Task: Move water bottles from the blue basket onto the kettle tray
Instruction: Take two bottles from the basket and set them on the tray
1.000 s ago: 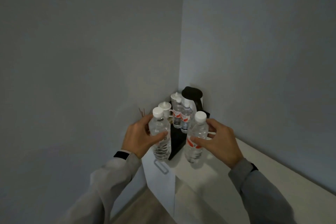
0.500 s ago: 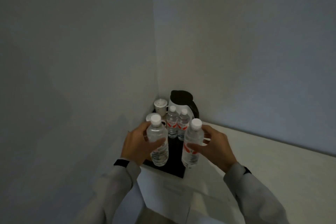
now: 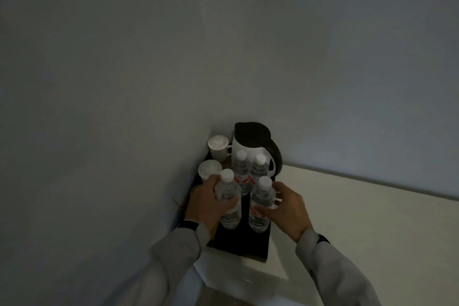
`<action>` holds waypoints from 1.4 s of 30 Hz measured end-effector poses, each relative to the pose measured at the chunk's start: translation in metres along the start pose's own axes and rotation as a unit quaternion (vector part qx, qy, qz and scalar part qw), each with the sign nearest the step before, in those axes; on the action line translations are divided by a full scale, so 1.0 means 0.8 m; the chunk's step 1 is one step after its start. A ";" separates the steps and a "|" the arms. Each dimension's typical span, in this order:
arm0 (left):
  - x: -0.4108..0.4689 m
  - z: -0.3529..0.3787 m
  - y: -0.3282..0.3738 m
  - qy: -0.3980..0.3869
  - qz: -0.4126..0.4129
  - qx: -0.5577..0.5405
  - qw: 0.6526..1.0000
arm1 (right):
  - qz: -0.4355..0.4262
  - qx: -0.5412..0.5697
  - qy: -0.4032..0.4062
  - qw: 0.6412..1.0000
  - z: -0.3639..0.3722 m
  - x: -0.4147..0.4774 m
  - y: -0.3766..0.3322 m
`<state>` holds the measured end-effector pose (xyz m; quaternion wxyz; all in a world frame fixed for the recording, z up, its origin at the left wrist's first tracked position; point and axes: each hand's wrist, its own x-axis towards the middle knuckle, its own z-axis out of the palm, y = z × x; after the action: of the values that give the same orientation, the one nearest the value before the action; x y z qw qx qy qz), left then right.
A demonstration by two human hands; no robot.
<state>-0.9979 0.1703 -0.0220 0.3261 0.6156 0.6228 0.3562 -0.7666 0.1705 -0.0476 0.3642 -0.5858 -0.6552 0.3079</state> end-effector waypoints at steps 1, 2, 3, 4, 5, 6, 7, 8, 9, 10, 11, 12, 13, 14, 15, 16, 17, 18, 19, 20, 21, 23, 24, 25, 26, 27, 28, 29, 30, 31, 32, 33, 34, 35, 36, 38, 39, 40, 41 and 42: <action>0.008 0.004 -0.005 -0.008 -0.006 -0.003 1.000 | 0.012 0.003 0.001 1.000 0.005 0.004 0.004; 0.016 0.008 -0.012 -0.016 -0.013 -0.006 1.000 | 0.022 0.006 0.001 1.000 0.010 0.007 0.009; 0.024 0.012 -0.018 -0.021 -0.018 -0.009 1.000 | 0.031 0.009 0.000 0.999 0.015 0.011 0.013; 0.031 0.016 -0.024 -0.025 -0.021 -0.010 0.999 | 0.039 0.009 0.002 0.999 0.019 0.016 0.016; 0.038 0.020 -0.029 -0.029 -0.022 -0.010 0.999 | 0.047 0.008 0.005 0.999 0.024 0.018 0.020; 0.044 0.022 -0.033 -0.030 -0.022 -0.007 0.999 | 0.055 0.007 0.010 0.998 0.028 0.021 0.023; 0.050 0.024 -0.036 -0.031 -0.020 -0.003 0.999 | 0.063 0.005 0.014 0.998 0.031 0.024 0.025; 0.056 0.027 -0.039 -0.034 -0.017 0.000 0.999 | 0.070 0.004 0.016 0.997 0.035 0.027 0.027; 0.062 0.030 -0.041 -0.038 -0.014 0.000 0.999 | 0.075 0.003 0.017 0.997 0.037 0.031 0.028; 0.068 0.033 -0.043 -0.039 -0.010 0.000 0.999 | 0.079 0.001 0.018 0.997 0.040 0.034 0.030; 0.073 0.035 -0.045 -0.039 -0.007 0.002 0.999 | 0.082 0.000 0.020 0.996 0.042 0.038 0.032; 0.077 0.038 -0.048 -0.040 -0.005 0.007 0.999 | 0.086 -0.003 0.021 0.996 0.044 0.041 0.034; 0.080 0.041 -0.050 -0.043 -0.001 0.013 0.999 | 0.090 -0.004 0.022 0.996 0.047 0.043 0.036; 0.082 0.043 -0.052 -0.044 0.005 0.018 0.999 | 0.093 -0.004 0.021 0.995 0.049 0.045 0.037; 0.083 0.045 -0.053 -0.044 0.010 0.023 0.999 | 0.097 -0.004 0.022 0.995 0.051 0.047 0.039; 0.085 0.046 -0.052 -0.039 0.013 0.028 0.999 | 0.101 -0.002 0.023 0.995 0.053 0.049 0.041; 0.086 0.047 -0.052 -0.035 0.013 0.034 0.999 | 0.104 0.000 0.024 0.994 0.054 0.051 0.044; 0.087 0.048 -0.052 -0.031 0.013 0.036 0.999 | 0.106 0.004 0.026 0.994 0.056 0.052 0.046; 0.088 0.048 -0.052 -0.028 0.011 0.035 0.999 | 0.107 0.007 0.028 0.994 0.057 0.053 0.048; 0.089 0.049 -0.052 -0.024 0.009 0.030 0.999 | 0.107 0.011 0.032 0.994 0.059 0.054 0.049; 0.090 0.050 -0.051 -0.022 0.006 0.020 1.000 | 0.107 0.016 0.036 0.993 0.061 0.056 0.050; 0.090 0.052 -0.050 -0.027 0.004 -0.001 1.000 | 0.107 0.026 0.043 0.993 0.063 0.058 0.050; 0.090 0.053 -0.050 -0.034 0.005 -0.009 0.999 | 0.104 0.029 0.045 0.993 0.065 0.059 0.050; 0.091 0.053 -0.050 -0.042 0.006 -0.017 0.999 | 0.099 0.030 0.047 0.994 0.066 0.060 0.050; 0.092 0.054 -0.049 -0.054 0.008 -0.025 0.998 | 0.093 0.031 0.046 0.994 0.066 0.061 0.051; 0.093 0.054 -0.050 -0.066 0.012 -0.026 0.997 | 0.087 0.028 0.042 0.995 0.066 0.062 0.053; 0.094 0.055 -0.050 -0.075 0.017 -0.023 0.997 | 0.081 0.022 0.037 0.996 0.064 0.062 0.053; 0.095 0.055 -0.053 -0.081 0.020 -0.021 0.996 | 0.075 0.013 0.031 0.997 0.063 0.062 0.054; 0.095 0.055 -0.056 -0.085 0.023 -0.020 0.996 | 0.069 0.003 0.027 0.997 0.061 0.061 0.055; 0.095 0.053 -0.059 -0.088 0.027 -0.018 0.996 | 0.063 -0.006 0.023 0.998 0.059 0.060 0.055; 0.096 0.051 -0.061 -0.091 0.032 -0.016 0.995 | 0.057 -0.016 0.021 0.998 0.058 0.059 0.055; 0.097 0.049 -0.064 -0.097 0.035 -0.018 0.994 | 0.052 -0.025 0.019 0.998 0.057 0.058 0.055; 0.100 0.046 -0.065 -0.108 0.032 -0.024 0.993 | 0.050 -0.031 0.016 0.998 0.056 0.057 0.055; 0.104 0.043 -0.065 -0.121 0.027 -0.029 0.992 | 0.049 -0.033 0.013 0.998 0.056 0.056 0.055; 0.109 0.040 -0.063 -0.136 0.026 -0.031 0.990 | 0.049 -0.034 0.009 0.998 0.055 0.055 0.054; 0.122 0.032 -0.059 -0.175 0.036 -0.022 0.984 | 0.046 -0.041 0.004 0.998 0.052 0.053 0.053; 0.129 0.028 -0.057 -0.198 0.043 -0.009 0.979 | 0.045 -0.043 0.003 0.998 0.050 0.051 0.053; 0.135 0.025 -0.056 -0.220 0.047 0.009 0.974 | 0.046 -0.043 0.003 0.998 0.047 0.049 0.053; 0.141 0.023 -0.055 -0.237 0.048 0.023 0.970 | 0.047 -0.042 0.004 0.998 0.045 0.048 0.053; 0.145 0.022 -0.054 -0.248 0.047 0.033 0.967 | 0.048 -0.043 0.006 0.998 0.043 0.046 0.053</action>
<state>-1.0096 0.2873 -0.0637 0.4331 0.7235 0.5041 0.1865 -0.7738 0.2133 -0.0971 0.3273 -0.6337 -0.6369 0.2927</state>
